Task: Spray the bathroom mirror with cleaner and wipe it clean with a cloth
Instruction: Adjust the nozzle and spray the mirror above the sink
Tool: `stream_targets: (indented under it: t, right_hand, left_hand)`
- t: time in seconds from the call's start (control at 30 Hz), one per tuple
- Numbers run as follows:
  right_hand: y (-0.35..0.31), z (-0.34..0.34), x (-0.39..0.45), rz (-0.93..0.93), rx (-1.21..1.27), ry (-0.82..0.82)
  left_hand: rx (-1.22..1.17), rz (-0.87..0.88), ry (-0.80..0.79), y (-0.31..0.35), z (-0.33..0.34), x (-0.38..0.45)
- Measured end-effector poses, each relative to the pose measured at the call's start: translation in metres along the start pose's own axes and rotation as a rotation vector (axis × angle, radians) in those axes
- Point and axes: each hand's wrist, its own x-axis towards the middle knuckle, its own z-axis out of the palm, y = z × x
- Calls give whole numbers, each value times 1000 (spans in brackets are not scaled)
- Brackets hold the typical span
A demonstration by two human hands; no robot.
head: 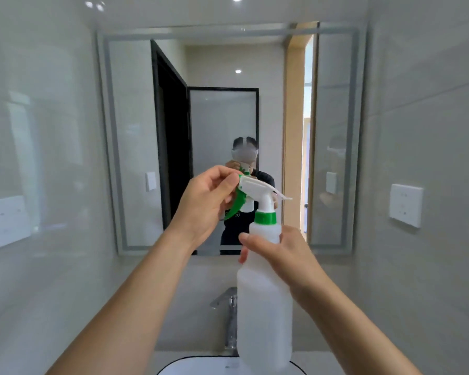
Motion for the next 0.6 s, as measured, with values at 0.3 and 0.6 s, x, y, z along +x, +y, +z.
stream_targets:
  t: [0.3,0.6]
  right_hand:
    - [-2,37,14,38,-67,94]
    - [-5,32,25,10,-61,89]
  left_hand:
    - [54,-43,-29,-5,-25,14]
    - [-124,-1,-60,-5,-30,19]
